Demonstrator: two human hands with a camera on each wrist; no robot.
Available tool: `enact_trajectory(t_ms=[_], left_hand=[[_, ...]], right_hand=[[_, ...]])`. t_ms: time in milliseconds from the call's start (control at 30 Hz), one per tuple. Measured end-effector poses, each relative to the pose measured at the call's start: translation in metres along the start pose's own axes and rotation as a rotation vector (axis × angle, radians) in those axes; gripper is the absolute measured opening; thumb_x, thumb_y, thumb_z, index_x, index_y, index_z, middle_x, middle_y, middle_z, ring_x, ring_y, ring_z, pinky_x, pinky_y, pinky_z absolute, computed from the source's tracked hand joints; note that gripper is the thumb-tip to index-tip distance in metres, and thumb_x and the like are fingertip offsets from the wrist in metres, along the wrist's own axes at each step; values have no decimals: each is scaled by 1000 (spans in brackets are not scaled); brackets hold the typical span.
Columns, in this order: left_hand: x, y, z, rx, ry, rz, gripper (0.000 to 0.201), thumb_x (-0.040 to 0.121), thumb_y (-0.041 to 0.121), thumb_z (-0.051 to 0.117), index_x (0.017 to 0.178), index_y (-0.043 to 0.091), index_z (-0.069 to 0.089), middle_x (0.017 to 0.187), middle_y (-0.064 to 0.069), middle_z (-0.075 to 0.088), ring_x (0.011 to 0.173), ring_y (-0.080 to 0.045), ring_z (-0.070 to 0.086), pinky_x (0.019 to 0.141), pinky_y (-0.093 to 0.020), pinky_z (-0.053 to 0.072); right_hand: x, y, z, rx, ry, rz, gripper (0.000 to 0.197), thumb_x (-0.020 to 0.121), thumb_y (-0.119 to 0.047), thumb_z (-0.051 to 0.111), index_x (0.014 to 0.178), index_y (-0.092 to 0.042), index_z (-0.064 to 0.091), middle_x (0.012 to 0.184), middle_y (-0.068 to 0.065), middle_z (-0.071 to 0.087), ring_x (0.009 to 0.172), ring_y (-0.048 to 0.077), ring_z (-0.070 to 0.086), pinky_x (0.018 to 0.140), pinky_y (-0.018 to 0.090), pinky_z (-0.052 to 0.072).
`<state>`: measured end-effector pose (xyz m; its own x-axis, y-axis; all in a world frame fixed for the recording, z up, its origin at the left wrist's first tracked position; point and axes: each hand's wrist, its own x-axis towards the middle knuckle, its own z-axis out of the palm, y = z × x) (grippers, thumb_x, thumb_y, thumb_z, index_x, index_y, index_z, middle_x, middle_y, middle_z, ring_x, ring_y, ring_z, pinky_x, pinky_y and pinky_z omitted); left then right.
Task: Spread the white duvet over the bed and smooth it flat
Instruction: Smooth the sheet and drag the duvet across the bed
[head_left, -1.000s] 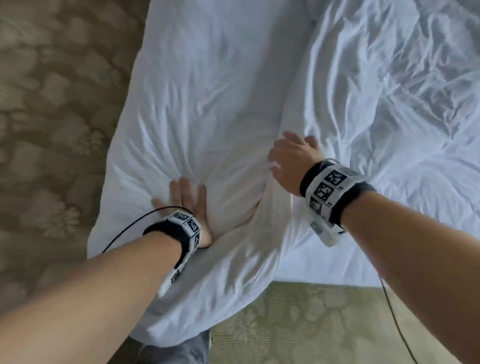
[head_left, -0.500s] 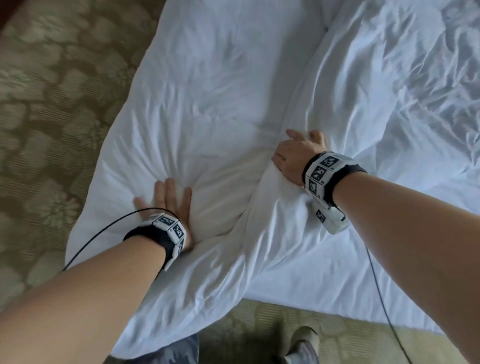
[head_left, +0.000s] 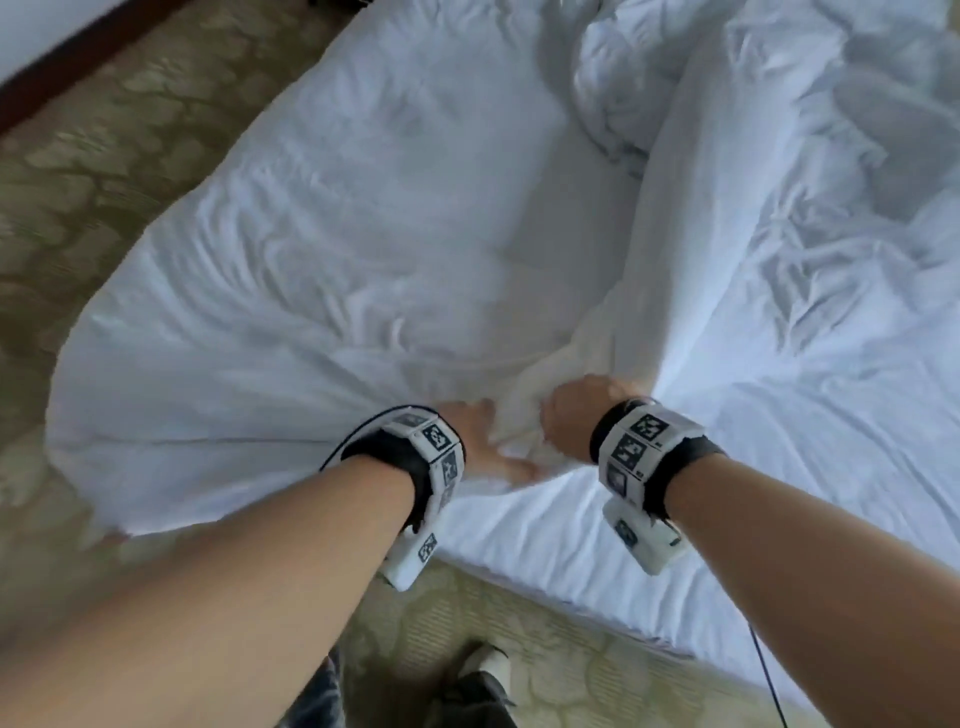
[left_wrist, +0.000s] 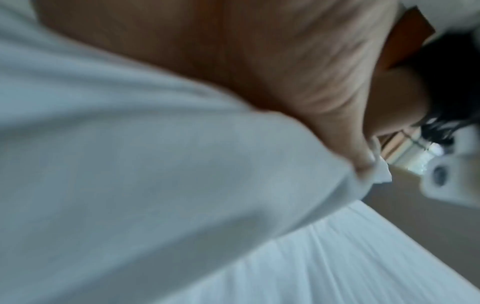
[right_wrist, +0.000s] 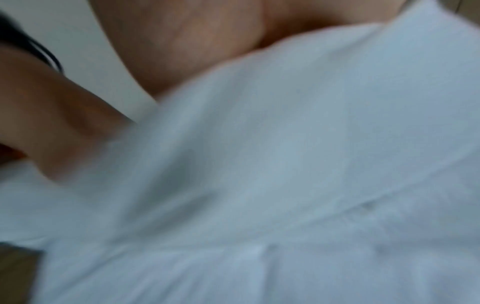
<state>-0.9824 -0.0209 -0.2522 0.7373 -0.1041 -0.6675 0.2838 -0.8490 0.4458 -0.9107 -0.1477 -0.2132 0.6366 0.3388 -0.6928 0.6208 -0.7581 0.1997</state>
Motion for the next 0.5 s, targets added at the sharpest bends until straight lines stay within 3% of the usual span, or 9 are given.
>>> enact_trajectory(t_ms=[67, 133, 200, 267, 333, 433, 500], left_hand=[[-7, 8, 33, 207, -4, 26, 89, 61, 81, 56, 132, 29, 42, 122, 0, 64, 108, -26, 62, 89, -33, 48], [-10, 2, 58, 312, 17, 25, 65, 72, 71, 57, 121, 29, 50, 115, -1, 67, 107, -26, 63, 89, -34, 46], [-6, -10, 68, 324, 22, 1, 49, 78, 63, 55, 112, 28, 55, 110, 0, 68, 103, -26, 64, 87, -34, 47], [-2, -17, 65, 279, -24, -17, 48, 81, 61, 55, 112, 25, 56, 106, 0, 66, 96, -26, 64, 82, -32, 48], [1, -20, 64, 237, -34, -18, 52, 79, 59, 61, 110, 18, 57, 95, -1, 63, 83, -24, 59, 77, -31, 48], [-1, -21, 69, 219, -11, 1, 54, 73, 59, 67, 103, 16, 54, 90, -1, 65, 74, -22, 53, 69, -29, 45], [-5, -19, 69, 223, -1, 21, 53, 71, 60, 68, 97, 17, 51, 82, 1, 62, 73, -22, 55, 64, -25, 39]], right_hand=[[-25, 7, 28, 144, -84, -46, 35, 97, -32, 34, 115, -16, 60, 125, 8, 60, 115, 28, 55, 96, 38, 45], [-27, 9, 44, 141, -119, -67, 33, 96, -31, 38, 114, -14, 59, 125, 10, 59, 114, 28, 55, 95, 36, 45], [-12, 9, 45, 8, 39, -85, 33, 91, -31, 46, 120, -18, 55, 131, 10, 49, 123, 29, 45, 102, 40, 37], [8, 18, 36, -81, 237, -90, 45, 86, -36, 50, 129, -25, 46, 142, 6, 36, 136, 29, 26, 111, 45, 19], [25, 42, 27, -152, 252, -32, 46, 87, -41, 43, 131, -29, 44, 144, 2, 36, 142, 27, 12, 113, 47, 8], [35, 89, 24, -251, 246, 128, 49, 91, -52, 26, 124, -28, 52, 134, -1, 50, 141, 24, 16, 110, 50, 9], [28, 111, 37, -235, 287, 184, 54, 91, -52, 18, 120, -26, 57, 126, -2, 58, 135, 22, 31, 108, 49, 11]])
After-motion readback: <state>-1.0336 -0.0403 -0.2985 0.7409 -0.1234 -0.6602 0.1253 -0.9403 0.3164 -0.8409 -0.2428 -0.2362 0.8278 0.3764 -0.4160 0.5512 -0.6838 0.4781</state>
